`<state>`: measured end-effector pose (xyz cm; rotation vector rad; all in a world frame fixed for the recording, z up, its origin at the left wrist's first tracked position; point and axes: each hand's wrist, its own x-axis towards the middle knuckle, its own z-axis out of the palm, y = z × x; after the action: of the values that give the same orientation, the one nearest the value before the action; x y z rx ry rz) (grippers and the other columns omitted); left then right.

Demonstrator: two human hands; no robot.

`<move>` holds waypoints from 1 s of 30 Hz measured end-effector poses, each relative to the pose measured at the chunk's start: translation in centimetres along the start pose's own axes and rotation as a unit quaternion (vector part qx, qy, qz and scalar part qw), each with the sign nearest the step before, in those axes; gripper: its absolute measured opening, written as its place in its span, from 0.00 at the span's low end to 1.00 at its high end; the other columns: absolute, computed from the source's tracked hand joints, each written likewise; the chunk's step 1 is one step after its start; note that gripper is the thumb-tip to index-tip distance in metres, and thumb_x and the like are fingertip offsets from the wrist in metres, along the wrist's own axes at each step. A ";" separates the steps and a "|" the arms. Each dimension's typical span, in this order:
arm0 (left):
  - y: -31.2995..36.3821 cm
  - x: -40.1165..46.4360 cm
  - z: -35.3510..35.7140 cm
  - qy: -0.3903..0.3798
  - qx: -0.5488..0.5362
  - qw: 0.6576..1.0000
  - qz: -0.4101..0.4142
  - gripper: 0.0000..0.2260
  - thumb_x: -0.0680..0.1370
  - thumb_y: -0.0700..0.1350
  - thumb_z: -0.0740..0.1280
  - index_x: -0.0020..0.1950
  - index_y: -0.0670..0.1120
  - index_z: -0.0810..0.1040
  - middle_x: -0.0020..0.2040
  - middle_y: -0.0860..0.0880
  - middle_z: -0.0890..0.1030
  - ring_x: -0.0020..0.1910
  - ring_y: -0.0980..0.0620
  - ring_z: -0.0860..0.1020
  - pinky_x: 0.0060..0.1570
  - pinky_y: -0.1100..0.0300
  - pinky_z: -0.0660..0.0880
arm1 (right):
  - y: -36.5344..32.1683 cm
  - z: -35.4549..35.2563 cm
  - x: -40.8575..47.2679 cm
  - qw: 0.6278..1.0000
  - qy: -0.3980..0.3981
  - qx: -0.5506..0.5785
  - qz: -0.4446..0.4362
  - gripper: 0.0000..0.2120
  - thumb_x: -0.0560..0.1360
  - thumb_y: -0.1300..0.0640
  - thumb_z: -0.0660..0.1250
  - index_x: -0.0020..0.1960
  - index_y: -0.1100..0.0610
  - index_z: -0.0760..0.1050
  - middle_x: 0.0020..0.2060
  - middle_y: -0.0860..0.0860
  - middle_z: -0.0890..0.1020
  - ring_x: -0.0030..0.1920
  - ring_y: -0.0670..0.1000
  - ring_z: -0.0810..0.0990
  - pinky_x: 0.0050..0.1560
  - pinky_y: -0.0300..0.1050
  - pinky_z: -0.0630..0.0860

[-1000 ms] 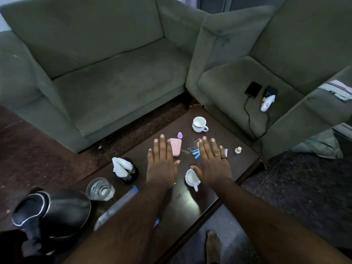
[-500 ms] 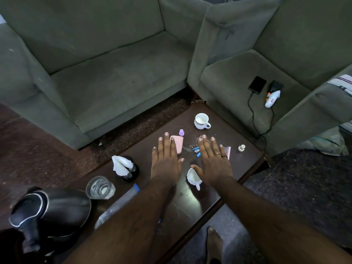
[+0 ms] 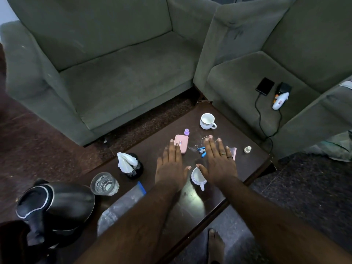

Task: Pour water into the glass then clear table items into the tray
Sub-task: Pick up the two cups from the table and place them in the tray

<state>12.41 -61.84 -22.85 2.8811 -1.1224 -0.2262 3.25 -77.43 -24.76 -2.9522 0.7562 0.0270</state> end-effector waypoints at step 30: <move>3.6 12.6 0.9 -0.117 -0.084 0.989 -0.021 0.25 0.71 0.47 0.73 0.65 0.48 0.68 0.62 0.45 0.71 0.55 0.43 0.76 0.44 0.55 0.72 | 6.3 0.6 25.0 0.976 -0.207 -0.008 -0.066 0.24 0.76 0.51 0.65 0.71 0.44 0.68 0.78 0.54 0.59 0.75 0.60 0.63 0.70 0.56 0.67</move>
<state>19.05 -73.05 -24.93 2.7828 -1.0160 -0.6419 22.14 -94.80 -26.96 -2.8514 0.5008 0.6188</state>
